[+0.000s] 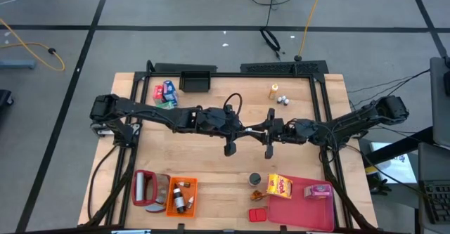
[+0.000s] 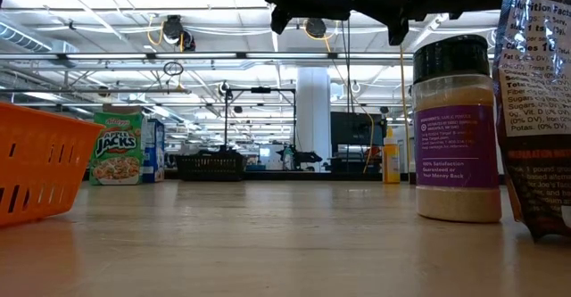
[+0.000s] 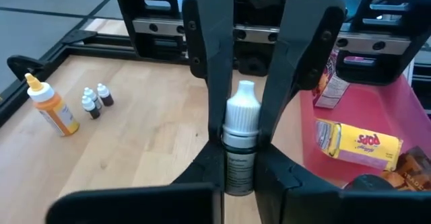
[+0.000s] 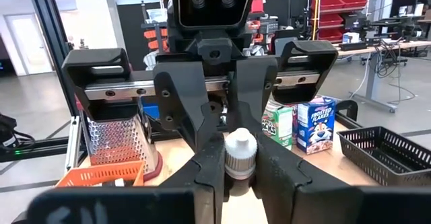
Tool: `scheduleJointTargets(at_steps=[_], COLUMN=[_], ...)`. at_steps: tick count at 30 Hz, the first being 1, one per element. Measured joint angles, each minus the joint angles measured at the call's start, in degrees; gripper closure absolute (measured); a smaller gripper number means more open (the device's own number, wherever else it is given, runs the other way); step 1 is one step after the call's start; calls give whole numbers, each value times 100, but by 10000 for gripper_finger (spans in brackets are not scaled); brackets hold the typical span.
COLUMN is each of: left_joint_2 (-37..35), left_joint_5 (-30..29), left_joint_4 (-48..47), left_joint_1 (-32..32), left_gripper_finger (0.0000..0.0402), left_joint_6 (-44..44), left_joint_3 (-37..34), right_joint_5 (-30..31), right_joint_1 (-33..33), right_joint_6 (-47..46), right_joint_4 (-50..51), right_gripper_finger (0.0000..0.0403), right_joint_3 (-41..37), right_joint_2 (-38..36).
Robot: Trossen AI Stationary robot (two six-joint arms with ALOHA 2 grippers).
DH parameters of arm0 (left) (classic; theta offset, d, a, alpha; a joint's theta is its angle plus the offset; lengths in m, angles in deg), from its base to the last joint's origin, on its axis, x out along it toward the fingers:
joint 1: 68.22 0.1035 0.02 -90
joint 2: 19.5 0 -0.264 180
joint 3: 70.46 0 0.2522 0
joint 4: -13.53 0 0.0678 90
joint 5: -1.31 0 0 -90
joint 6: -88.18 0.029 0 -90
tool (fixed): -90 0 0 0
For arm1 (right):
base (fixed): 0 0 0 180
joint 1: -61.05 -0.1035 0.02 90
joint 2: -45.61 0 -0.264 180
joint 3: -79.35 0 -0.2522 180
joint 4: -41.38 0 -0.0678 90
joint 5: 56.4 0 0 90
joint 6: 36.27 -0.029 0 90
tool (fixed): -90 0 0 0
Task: Pick & Place Kitchen Items
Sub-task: Put the green coloring bottle into the orange bin
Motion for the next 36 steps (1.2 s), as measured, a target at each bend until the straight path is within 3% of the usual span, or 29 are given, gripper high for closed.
scheduleJointTargets(at_steps=[8, 19, 29, 36], left_joint_2=[-1, -422, -820, -812], left_joint_5=[-40, -903, -929, -672], left_joint_4=[-165, -1929, -4242, -4966], left_joint_1=[-7, -327, -1459, -2458], left_gripper_finger=[362, 371, 371, 359], left_joint_6=[-125, -619, -2150, -3294], left_joint_3=[2, 4, 4, 4], right_joint_5=[-15, -5, 7, 7], right_joint_1=[0, -4, -3, -4], right_joint_6=[143, 178, 155, 138], right_joint_4=[44, 487, 1303, 1303], right_gripper_finger=[334, 278, 284, 285], right_joint_3=[0, -48, -54, -52], right_joint_2=[7, -288, -704, -710])
